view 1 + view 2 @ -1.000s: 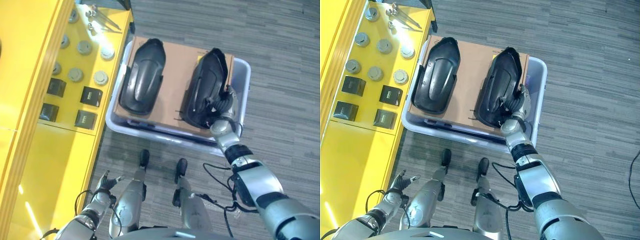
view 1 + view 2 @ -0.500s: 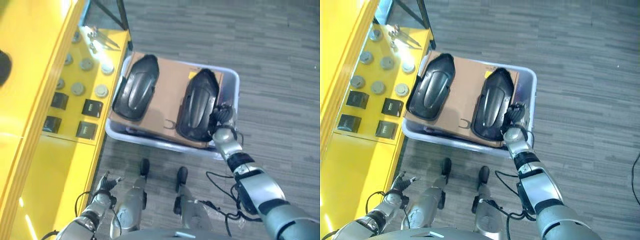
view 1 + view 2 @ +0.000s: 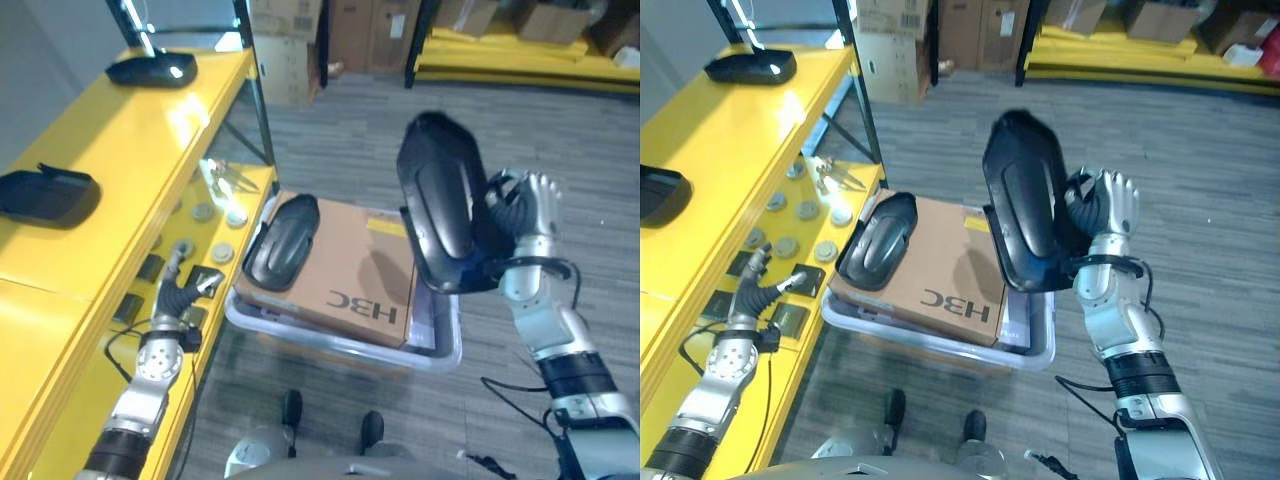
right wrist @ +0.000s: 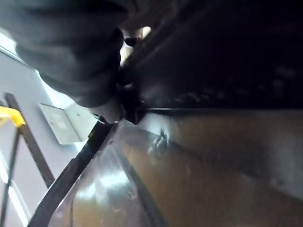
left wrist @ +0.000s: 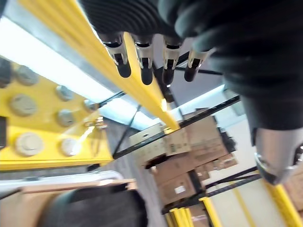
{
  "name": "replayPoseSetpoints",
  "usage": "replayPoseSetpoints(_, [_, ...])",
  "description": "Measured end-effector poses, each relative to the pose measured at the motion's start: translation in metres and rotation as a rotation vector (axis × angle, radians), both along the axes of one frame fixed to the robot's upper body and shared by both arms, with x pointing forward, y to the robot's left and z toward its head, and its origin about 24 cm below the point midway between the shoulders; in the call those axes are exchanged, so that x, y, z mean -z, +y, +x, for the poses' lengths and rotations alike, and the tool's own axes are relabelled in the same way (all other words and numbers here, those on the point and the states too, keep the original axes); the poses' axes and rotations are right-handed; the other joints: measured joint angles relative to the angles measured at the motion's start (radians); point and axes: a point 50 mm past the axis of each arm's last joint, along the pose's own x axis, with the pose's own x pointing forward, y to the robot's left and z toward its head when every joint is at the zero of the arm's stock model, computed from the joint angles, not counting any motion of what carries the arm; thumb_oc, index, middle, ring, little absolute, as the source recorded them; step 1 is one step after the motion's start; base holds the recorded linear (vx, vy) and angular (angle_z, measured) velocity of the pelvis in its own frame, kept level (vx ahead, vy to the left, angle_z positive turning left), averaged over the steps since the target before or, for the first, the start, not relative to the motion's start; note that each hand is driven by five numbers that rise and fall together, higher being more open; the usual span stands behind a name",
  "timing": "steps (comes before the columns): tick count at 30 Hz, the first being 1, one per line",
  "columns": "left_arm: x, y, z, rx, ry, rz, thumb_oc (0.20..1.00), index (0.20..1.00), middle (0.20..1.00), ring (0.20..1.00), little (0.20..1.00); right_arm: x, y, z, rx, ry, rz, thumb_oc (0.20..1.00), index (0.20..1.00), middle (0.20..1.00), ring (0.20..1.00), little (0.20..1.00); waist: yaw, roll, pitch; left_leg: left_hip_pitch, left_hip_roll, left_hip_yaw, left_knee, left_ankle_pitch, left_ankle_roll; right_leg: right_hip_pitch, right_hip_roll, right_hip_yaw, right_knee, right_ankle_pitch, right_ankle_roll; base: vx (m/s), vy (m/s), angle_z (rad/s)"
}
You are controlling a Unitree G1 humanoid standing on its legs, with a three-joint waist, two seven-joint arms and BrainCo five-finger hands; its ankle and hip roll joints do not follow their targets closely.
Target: Move parts from the plastic box to the shelf.
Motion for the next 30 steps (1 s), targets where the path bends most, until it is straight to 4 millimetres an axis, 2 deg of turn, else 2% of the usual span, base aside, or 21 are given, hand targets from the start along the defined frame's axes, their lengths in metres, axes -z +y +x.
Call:
replayPoseSetpoints(2, [-0.016, -0.014, -0.002, 0.090, -0.074, -0.053, 1.000, 1.000, 1.000, 1.000, 1.000, -0.021, 0.021, -0.010, -0.090, -0.101, -0.071, 0.200, 0.200, 0.200, 0.200, 0.200, -0.003, -0.007, -0.028, 0.030, 0.000, 0.002, 0.005, -0.013, -0.001, 0.027, 0.000, 0.004, -0.001, -0.013, 0.002, 0.04, -0.042, -0.04])
replayPoseSetpoints(3, [-0.016, -0.018, -0.001, 0.117, -0.074, -0.069, 1.000, 1.000, 1.000, 1.000, 1.000, -0.024, 0.029, -0.012, -0.130, -0.124, -0.086, 0.200, 0.200, 0.200, 0.200, 0.200, 0.001, -0.027, -0.050, 0.022, -0.001, 0.004, -0.001, -0.016, -0.003, 0.023, 0.001, 0.008, -0.001, -0.022, 0.001, 0.04, -0.049, -0.09])
replayPoseSetpoints(4, [-0.014, -0.020, 0.000, 0.135, -0.064, -0.099, 1.000, 1.000, 1.000, 1.000, 1.000, -0.025, 0.036, -0.013, -0.160, -0.141, -0.106, 0.200, 0.200, 0.200, 0.200, 0.200, -0.001, -0.025, -0.077, 0.031, 0.002, 0.006, 0.000, -0.022, -0.001, 0.026, 0.003, 0.011, -0.001, -0.026, -0.002, 0.04, -0.050, -0.08])
replayPoseSetpoints(5, [-0.013, -0.024, 0.001, 0.154, -0.055, -0.142, 1.000, 1.000, 1.000, 1.000, 1.000, -0.026, 0.041, -0.014, -0.175, -0.151, -0.109, 0.200, 0.200, 0.200, 0.200, 0.200, -0.004, -0.036, -0.086, 0.029, 0.004, 0.006, 0.000, -0.024, -0.002, 0.026, 0.005, 0.011, -0.001, -0.030, 0.001, 0.03, -0.041, -0.06])
replayPoseSetpoints(7, [-0.015, -0.045, 0.008, 0.246, -0.048, -0.312, 1.000, 1.000, 1.000, 1.000, 1.000, -0.030, 0.054, -0.015, -0.221, -0.169, -0.137, 0.200, 0.200, 0.200, 0.200, 0.200, -0.006, -0.050, -0.089, 0.037, 0.006, 0.007, 0.000, -0.018, 0.002, 0.031, 0.008, 0.013, -0.001, -0.028, -0.003, 0.00, 0.000, 0.00])
replayPoseSetpoints(9, [-0.018, -0.064, 0.012, 0.357, -0.032, -0.384, 1.000, 1.000, 1.000, 1.000, 1.000, -0.031, 0.066, -0.012, -0.269, -0.171, -0.163, 0.200, 0.200, 0.200, 0.200, 0.200, -0.011, -0.059, -0.092, 0.039, 0.007, 0.008, 0.000, -0.015, -0.001, 0.032, 0.008, 0.014, -0.001, -0.027, -0.003, 0.01, -0.007, -0.02])
replayPoseSetpoints(13, [-0.032, -0.100, 0.022, 0.547, -0.023, -0.595, 1.000, 1.000, 1.000, 1.000, 1.000, -0.032, 0.106, -0.006, -0.424, -0.184, -0.125, 0.200, 0.200, 0.200, 0.200, 0.200, -0.031, -0.060, -0.092, 0.049, 0.007, 0.021, 0.005, -0.015, -0.001, 0.038, 0.008, 0.026, 0.002, -0.025, -0.004, 0.01, -0.017, -0.07])
replayPoseSetpoints(18, [-0.036, -0.110, 0.022, 0.613, -0.009, -0.709, 1.000, 1.000, 1.000, 1.000, 1.000, -0.025, 0.125, -0.006, -0.507, -0.141, -0.132, 0.200, 0.200, 0.200, 0.200, 0.200, -0.029, -0.059, -0.091, 0.056, 0.008, 0.023, 0.005, -0.016, -0.001, 0.044, 0.009, 0.026, 0.002, -0.026, -0.004, 0.00, 0.000, 0.00])
replayPoseSetpoints(30, [-0.031, -0.112, 0.018, 0.642, 0.020, -0.754, 1.000, 1.000, 1.000, 1.000, 1.000, -0.022, 0.134, -0.005, -0.551, -0.091, -0.181, 0.200, 0.200, 0.200, 0.200, 0.200, -0.022, -0.060, -0.091, 0.060, 0.008, 0.024, 0.000, -0.020, -0.001, 0.047, 0.009, 0.027, 0.000, -0.026, -0.004, 0.00, 0.000, 0.00])
